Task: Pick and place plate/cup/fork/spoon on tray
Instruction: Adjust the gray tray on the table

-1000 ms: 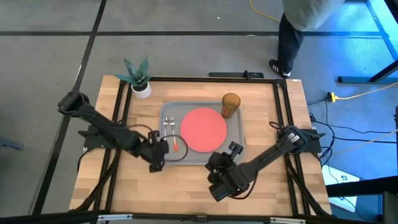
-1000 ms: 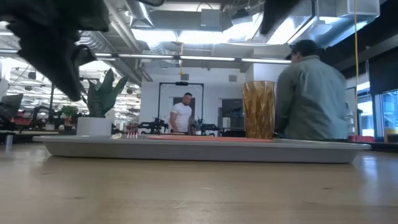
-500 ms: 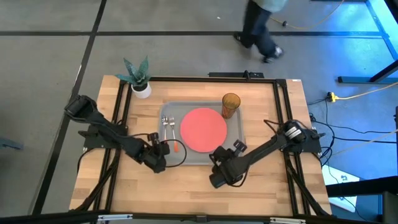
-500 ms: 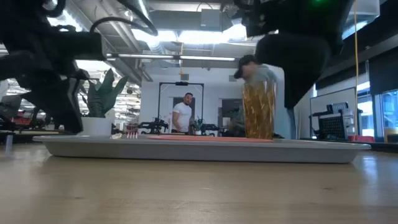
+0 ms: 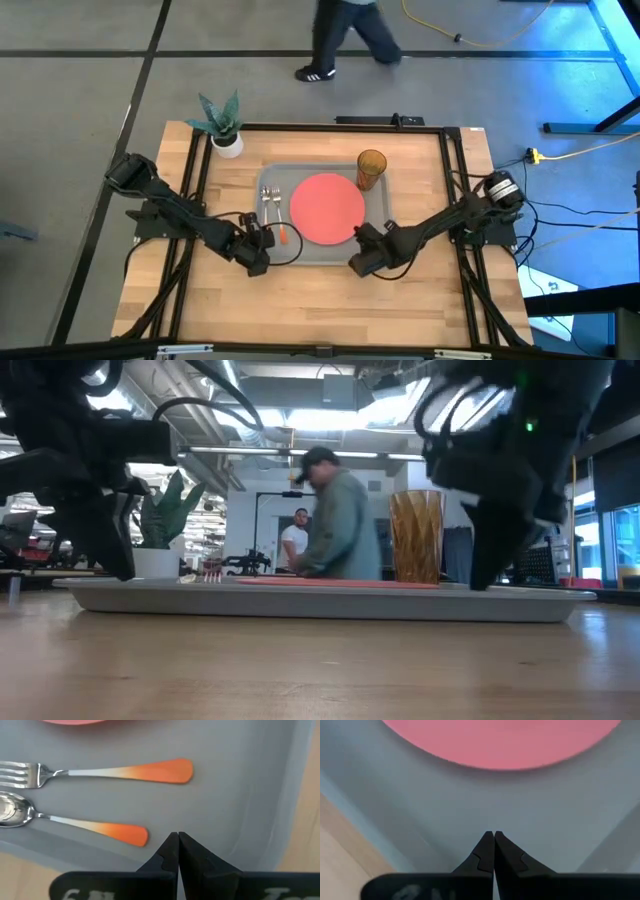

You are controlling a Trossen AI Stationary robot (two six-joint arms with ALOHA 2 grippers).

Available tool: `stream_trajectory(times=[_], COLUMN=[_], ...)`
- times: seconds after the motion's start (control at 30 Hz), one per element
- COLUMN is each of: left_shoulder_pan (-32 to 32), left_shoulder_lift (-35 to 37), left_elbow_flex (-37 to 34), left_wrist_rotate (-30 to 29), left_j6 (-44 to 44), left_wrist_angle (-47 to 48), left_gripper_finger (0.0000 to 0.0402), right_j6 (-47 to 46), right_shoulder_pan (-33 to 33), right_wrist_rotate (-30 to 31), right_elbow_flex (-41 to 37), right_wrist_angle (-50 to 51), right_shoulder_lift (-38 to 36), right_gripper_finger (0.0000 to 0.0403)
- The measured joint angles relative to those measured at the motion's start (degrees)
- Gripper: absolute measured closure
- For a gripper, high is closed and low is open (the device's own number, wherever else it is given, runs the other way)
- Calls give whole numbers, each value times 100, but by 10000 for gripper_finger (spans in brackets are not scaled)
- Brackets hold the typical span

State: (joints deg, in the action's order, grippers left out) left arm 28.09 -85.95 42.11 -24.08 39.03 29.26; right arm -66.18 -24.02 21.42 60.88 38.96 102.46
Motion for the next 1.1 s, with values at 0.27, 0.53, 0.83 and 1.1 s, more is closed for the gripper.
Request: stream_trajectory(times=[0.27,0.53,0.83,1.1], left_shoulder_pan=[-146,-111,-86,164], left_shoulder_lift=[-79,-428,-554,-567], left_elbow_flex=[-14,7,20,11], left_wrist_rotate=[260,631,731,820], left_j6=[94,143,187,467], left_wrist_angle=[3,-128,-120,-201], left_gripper_finger=[402,402,401,401], right_j6=[-114,-111,-110,-429], right_shoulder_pan=[29,29,-6,-283], right_wrist_rotate=[-303,-316,-455,-507], right_elbow_flex=[-648,-682,-635,-627], right_wrist_angle=[-1028,-1146,-1170,-1215], right_shoulder_lift=[-47,-47,-30,-27], right_gripper_finger=[401,400,399,398])
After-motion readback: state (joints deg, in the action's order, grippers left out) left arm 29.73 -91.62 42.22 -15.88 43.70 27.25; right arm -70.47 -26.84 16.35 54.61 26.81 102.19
